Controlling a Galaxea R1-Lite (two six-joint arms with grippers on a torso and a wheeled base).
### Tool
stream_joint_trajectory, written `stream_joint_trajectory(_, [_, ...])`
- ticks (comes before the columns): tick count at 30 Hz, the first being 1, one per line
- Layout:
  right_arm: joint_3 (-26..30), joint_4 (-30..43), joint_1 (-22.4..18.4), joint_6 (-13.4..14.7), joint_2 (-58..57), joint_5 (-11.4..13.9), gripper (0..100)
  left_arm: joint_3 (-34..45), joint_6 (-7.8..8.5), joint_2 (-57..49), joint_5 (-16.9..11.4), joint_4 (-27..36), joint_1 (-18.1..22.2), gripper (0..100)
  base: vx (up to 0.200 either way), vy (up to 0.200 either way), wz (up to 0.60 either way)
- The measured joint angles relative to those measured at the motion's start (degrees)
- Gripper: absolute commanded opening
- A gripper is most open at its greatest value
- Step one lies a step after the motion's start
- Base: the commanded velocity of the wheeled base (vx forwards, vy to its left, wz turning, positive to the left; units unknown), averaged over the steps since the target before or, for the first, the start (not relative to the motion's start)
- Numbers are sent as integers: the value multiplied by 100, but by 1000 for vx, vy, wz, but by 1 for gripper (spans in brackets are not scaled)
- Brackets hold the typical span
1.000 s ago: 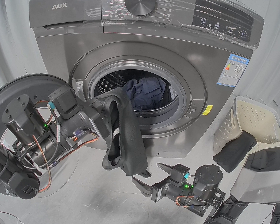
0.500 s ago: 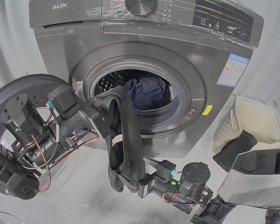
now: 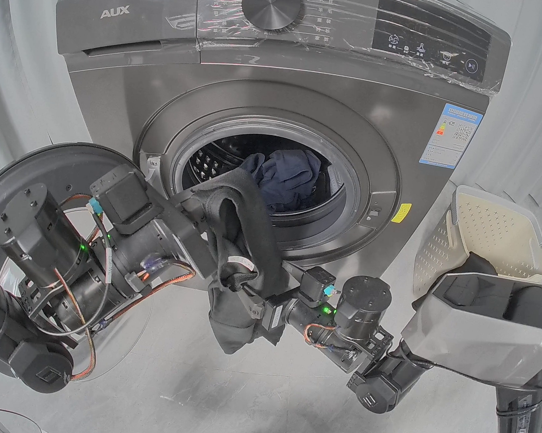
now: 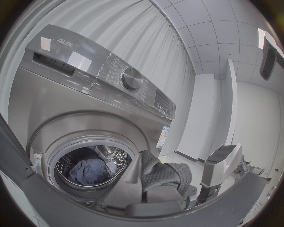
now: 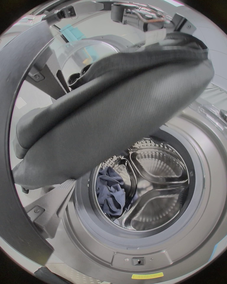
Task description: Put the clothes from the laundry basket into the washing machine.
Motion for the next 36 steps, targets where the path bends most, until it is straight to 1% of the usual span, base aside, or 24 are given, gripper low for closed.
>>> stream_joint_trajectory(5, [-300, 20, -150, -7, 232, 20, 100, 20, -6, -99, -22, -5, -46, 0, 0, 0, 0])
stream_joint_trajectory(14, [-862, 22, -188, -7, 510, 20, 100, 33, -26, -176, -34, -5, -61, 0, 0, 0, 0])
stream_joint_trajectory(15, [-877, 23, -190, -7, 527, 11, 0, 33, -26, -179, -33, -5, -61, 0, 0, 0, 0])
stream_joint_trajectory(21, [-873, -21, -188, -2, 553, -2, 0, 15, -35, -188, -1, -2, -30, 0, 0, 0, 0])
stream_joint_trajectory(25, [-725, -67, -223, 2, 490, 0, 0, 11, -35, -184, 13, 9, 52, 0, 0, 0, 0])
stream_joint_trajectory(28, [-503, -93, -260, 9, 369, -2, 0, 11, -35, -176, 13, 12, 166, 0, 0, 0, 0])
stream_joint_trajectory(36, [450, -213, -485, 30, -358, -2, 0, 194, -17, 22, -12, 22, 605, 0, 0, 0, 0])
